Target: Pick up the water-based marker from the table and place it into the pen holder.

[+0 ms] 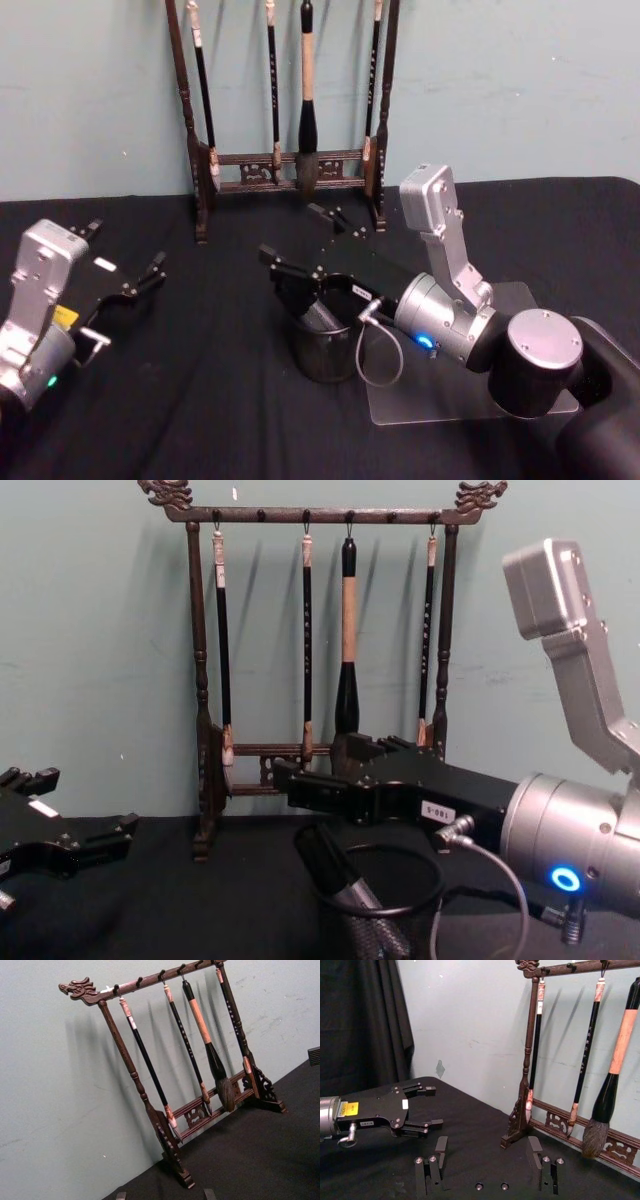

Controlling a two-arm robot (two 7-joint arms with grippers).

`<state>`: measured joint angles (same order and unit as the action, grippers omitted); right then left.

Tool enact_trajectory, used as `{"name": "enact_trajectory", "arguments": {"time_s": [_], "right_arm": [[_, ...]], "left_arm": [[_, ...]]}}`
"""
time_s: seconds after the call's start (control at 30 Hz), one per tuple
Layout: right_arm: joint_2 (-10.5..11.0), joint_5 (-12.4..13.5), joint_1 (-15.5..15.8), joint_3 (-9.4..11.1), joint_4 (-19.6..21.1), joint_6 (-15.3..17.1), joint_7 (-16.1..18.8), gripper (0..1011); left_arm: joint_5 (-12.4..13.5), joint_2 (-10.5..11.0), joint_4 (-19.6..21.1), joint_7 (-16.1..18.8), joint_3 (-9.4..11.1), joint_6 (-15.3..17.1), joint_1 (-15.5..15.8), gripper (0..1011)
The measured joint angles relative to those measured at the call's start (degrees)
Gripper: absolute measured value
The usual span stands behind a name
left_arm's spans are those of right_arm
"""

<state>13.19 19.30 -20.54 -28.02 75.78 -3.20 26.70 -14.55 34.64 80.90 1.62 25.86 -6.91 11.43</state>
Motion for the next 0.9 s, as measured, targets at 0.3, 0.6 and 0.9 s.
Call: {"name": "enact_trajectory", "arguments": {"time_s": [0.3, 0.6, 0.9], "right_arm": [[0.9, -2.3, 1.5, 1.4, 2.2, -0.9, -3.8, 1002], [2.4, -7.0, 5.2, 7.5, 3.3, 0.6, -12.0, 1002], [1.9, -8.7, 6.9, 10.7, 0.0, 2.5, -14.3, 1002]], "left_arm": [[0.0, 0.0, 0.0, 0.0, 0.0, 0.0, 0.0, 1001], [0.0, 0.0, 0.0, 0.0, 0.0, 0.0, 0.0, 1001], [0.0, 0.0, 0.0, 0.0, 0.0, 0.0, 0.0, 1001]]}}
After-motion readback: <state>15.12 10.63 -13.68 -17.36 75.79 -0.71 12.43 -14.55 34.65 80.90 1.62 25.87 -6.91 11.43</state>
